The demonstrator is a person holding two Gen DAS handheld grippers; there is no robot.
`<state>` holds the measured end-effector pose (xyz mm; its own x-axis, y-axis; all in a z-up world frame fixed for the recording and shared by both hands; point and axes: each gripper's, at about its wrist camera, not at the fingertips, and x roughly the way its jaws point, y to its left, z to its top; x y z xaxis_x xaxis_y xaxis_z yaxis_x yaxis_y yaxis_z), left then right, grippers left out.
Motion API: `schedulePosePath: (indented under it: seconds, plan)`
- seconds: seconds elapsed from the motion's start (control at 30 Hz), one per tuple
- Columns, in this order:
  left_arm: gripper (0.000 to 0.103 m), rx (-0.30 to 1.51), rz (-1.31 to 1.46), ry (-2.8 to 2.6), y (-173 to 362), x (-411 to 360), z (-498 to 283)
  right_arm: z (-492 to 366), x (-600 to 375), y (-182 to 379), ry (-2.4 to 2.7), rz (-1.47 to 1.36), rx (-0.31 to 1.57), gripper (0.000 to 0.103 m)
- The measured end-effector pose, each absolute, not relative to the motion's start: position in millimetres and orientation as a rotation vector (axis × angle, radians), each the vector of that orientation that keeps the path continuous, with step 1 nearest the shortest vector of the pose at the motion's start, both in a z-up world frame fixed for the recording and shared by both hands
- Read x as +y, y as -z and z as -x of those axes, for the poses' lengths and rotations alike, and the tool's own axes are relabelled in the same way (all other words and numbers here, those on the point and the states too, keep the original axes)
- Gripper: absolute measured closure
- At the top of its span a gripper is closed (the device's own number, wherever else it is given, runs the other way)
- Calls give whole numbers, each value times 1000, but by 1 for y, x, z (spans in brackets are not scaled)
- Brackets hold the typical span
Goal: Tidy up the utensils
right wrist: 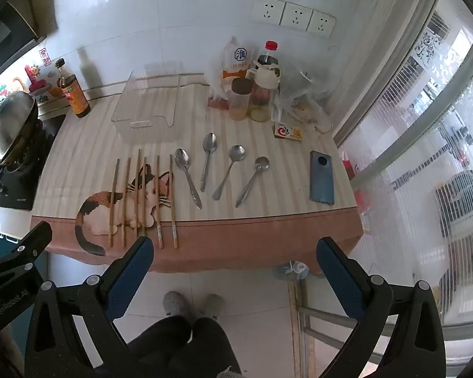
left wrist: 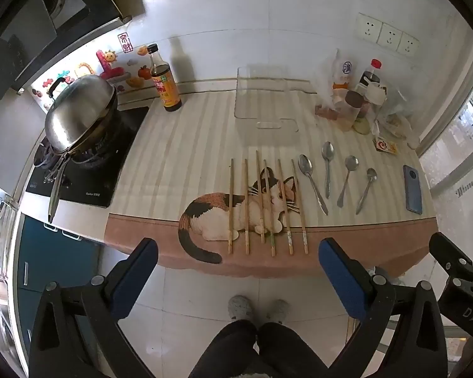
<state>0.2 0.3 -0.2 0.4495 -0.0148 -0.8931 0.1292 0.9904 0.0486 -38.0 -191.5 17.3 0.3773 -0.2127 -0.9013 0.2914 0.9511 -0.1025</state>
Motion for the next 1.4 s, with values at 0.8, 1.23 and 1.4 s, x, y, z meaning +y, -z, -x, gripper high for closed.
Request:
schedulePosePath:
  seconds: [0.8, 1.23, 1.4]
  plan:
    - [0, 1092, -114, 97, -7, -1, 6, 47, -190, -26, 327, -78, 1134, 0]
    - [0, 1083, -113, 95, -7, -8, 11, 50, -187, -31, 323, -71, 1126, 0]
    - [0, 1084, -110, 103, -11, -8, 10, 50, -187, -32, 323, -72, 1125, 0]
